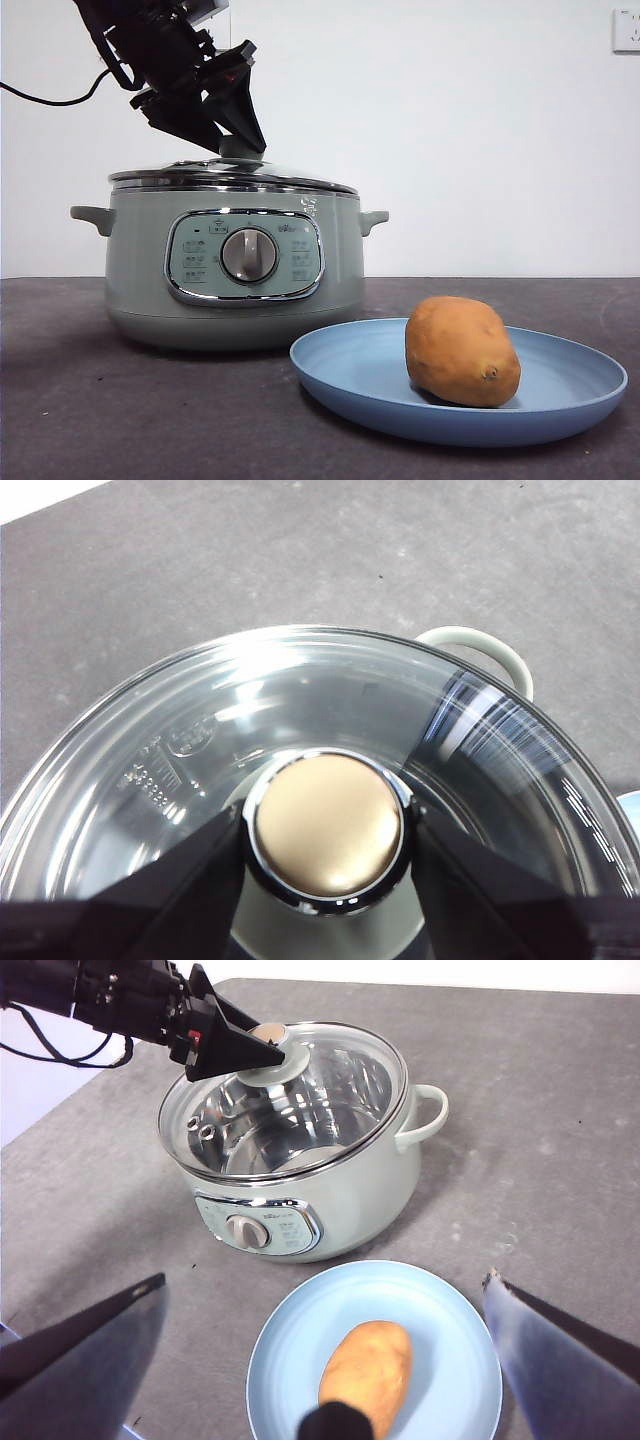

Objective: Take the potato out from the steamer,put the potato on the plate,close the lid

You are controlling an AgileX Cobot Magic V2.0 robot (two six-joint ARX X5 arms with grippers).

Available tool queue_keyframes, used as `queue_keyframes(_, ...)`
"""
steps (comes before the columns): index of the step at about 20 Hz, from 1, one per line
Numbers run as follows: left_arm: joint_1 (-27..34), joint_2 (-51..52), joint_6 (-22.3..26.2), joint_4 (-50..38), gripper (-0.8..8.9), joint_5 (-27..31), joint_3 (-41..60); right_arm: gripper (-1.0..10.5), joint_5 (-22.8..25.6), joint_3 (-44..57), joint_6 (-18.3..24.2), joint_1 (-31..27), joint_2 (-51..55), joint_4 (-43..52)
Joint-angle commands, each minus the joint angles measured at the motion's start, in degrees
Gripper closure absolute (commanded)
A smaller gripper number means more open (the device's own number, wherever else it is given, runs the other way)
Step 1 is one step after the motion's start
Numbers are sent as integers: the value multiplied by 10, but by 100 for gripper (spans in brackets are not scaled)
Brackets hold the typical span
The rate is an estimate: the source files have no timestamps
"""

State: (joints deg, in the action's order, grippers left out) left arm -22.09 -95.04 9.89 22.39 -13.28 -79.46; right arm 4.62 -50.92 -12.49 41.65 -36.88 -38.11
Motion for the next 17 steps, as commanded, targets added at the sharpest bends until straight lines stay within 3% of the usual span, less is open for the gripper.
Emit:
queue_keyframes(1,-9,-19,6,3,460,-4,4,349,-1,-1,-5,0,1,2)
queue_keyframes(3,-9,-18,6,26,344,-4,4,348,-2,-1,-5,0,1,1)
queue_keyframes(10,-8,20,6,47,338,2,3,349,-2,-1,-5,0,1,-1)
queue_keyframes(17,-8,172,2,134,340,28,3,348,-2,-1,-5,0,1,-2)
